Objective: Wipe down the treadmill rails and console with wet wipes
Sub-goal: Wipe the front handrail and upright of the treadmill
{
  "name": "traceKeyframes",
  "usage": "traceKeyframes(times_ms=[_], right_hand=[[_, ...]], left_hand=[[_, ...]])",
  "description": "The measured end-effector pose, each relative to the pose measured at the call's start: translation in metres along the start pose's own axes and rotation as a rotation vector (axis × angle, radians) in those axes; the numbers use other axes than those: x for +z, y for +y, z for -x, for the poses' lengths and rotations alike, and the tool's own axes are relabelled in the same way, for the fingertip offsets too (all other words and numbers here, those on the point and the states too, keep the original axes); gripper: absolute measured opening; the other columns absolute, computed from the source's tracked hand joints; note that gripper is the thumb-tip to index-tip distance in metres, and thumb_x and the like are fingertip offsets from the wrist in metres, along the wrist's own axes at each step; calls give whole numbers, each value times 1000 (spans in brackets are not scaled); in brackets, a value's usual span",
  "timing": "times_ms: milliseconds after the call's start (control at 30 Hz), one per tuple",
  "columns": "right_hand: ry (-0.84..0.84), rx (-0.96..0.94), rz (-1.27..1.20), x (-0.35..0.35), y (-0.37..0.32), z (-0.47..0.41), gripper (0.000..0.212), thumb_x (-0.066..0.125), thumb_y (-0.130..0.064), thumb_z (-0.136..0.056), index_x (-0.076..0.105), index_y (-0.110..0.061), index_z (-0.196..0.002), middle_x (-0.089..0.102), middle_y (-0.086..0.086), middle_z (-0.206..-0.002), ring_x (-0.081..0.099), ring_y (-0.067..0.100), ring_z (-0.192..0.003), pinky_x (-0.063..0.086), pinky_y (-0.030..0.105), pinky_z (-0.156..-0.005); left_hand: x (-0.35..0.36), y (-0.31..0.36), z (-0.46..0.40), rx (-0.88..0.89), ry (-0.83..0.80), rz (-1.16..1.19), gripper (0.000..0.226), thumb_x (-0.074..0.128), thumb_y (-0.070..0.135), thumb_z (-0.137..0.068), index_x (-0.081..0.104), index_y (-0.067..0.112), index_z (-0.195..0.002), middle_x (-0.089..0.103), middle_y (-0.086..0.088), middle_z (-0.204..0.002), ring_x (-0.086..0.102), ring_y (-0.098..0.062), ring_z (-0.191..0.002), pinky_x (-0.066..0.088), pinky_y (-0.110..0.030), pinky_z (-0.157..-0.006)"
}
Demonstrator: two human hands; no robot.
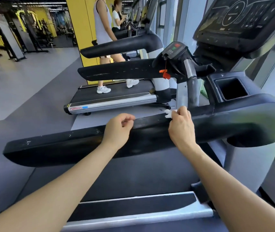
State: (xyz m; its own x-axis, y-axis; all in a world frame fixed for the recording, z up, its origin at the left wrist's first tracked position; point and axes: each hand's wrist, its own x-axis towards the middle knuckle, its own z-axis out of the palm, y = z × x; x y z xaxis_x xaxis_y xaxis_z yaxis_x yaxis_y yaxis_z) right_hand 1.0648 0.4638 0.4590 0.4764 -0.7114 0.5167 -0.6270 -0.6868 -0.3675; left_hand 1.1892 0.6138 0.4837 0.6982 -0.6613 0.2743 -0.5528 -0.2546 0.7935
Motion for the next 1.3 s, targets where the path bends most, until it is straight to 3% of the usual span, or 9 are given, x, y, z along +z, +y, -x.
traceKeyframes(times_ms=[167,367,600,733,900,1000,1067,1167,1300], right_hand=[[-31,-11,-22,15,-38,14,32,40,15,-83,54,12,-111,41,13,-103,40,27,-92,31,28,-66],[-56,70,-96,35,-103,28,23,38,9,-87,55,10,-102,34,4,-95,40,25,-85,42,34,-66],[-75,127,-98,69,-188,51,14,37,9,-85,47,7,-76,36,4,-92,40,24,-81,44,33,-66],[-133,136,-198,84,-238,64,24,36,-8,-99,55,4,-91,35,-3,-91,38,12,-75,30,14,-64],[-250,143,-255,83,-258,65,25,42,-4,-94,64,0,-104,48,7,-104,51,24,-94,42,29,-81],[-290,215,-491,71,-257,67,20,47,-7,-92,64,3,-93,56,6,-79,48,17,-71,38,30,-66],[-237,303,-677,59,-251,70,18,50,-6,-91,62,-5,-77,51,-6,-60,40,12,-58,34,28,-58],[-141,417,-831,39,-229,67,4,60,-12,-88,60,-15,-87,62,-10,-66,52,9,-60,43,29,-65],[70,476,-755,18,-193,53,12,66,-16,-86,55,-17,-85,60,1,-84,57,17,-72,49,36,-76]], left_hand=[[-39,-34,-8,38,33,-41,17,53,11,-94,67,22,-98,64,5,-103,53,3,-80,34,4,-63],[-99,-77,-11,84,-15,-61,17,53,11,-94,65,24,-95,63,5,-102,53,1,-80,33,4,-65],[-163,-128,-14,111,-79,-79,15,55,12,-94,67,20,-98,63,4,-104,54,-7,-87,37,-18,-77],[-180,-148,-17,130,-116,-89,16,55,11,-93,67,19,-99,63,3,-106,54,-10,-88,39,-21,-78],[-185,-152,-23,138,-152,-71,22,53,5,-92,67,18,-103,62,3,-107,55,-11,-92,41,-22,-81],[-181,-143,-27,184,-262,-52,30,54,2,-90,62,16,-115,59,0,-116,57,-16,-105,42,-24,-89],[-174,-130,-29,248,-355,-23,35,56,6,-90,56,17,-123,56,2,-124,53,-13,-114,37,-20,-92],[-156,-106,-31,299,-421,34,31,63,17,-89,57,20,-120,59,7,-119,53,-9,-109,34,-10,-83],[-122,-71,-31,201,-363,160,9,66,19,-88,63,16,-96,61,4,-84,51,-10,-70,35,-4,-56]])
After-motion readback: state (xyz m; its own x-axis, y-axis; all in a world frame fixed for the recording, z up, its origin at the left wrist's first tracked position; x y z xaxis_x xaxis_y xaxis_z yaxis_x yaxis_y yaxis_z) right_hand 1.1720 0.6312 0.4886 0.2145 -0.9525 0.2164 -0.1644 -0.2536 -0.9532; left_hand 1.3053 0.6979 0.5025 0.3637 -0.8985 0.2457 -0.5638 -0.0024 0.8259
